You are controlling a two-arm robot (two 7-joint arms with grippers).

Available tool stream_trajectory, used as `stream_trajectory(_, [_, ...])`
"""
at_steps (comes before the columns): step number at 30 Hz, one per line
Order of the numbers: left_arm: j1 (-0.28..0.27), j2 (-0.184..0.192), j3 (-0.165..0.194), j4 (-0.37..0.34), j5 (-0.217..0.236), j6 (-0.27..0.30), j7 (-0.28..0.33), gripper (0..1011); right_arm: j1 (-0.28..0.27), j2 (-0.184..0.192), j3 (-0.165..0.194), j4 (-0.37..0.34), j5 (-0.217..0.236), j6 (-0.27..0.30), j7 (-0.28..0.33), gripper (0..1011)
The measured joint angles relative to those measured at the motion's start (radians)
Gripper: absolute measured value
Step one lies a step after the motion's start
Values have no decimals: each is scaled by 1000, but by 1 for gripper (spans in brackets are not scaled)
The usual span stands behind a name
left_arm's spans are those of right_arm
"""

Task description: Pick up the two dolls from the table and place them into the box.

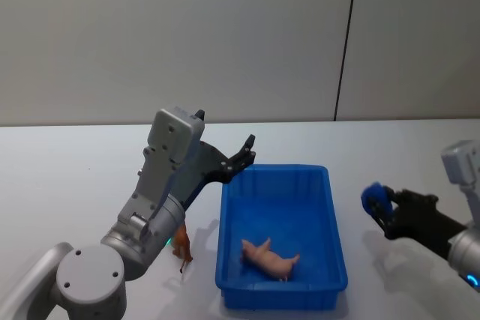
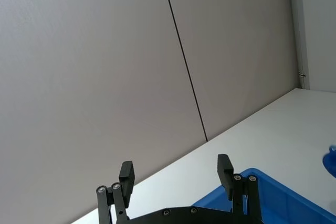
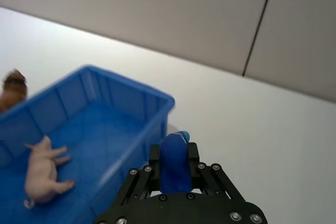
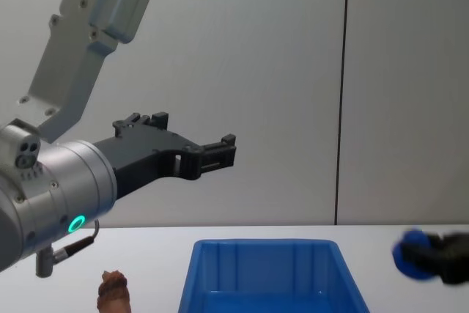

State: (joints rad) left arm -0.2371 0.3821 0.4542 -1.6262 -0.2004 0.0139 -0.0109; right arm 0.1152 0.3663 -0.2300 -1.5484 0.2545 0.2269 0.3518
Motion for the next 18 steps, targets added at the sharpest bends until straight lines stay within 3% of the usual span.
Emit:
stream_trajectory(9, [0,0,0,0,0,0,0,1001,37,-37,-25,-28,-3,-27,53,248])
stream_trajectory(16, [0,0,0,0,0,0,0,1001,66,-75,-57,-19,-15,-15,99,211])
stream_trajectory(18, [0,0,0,0,0,0,0,1001,75,-88,-69,-9,-22,-7,111,242])
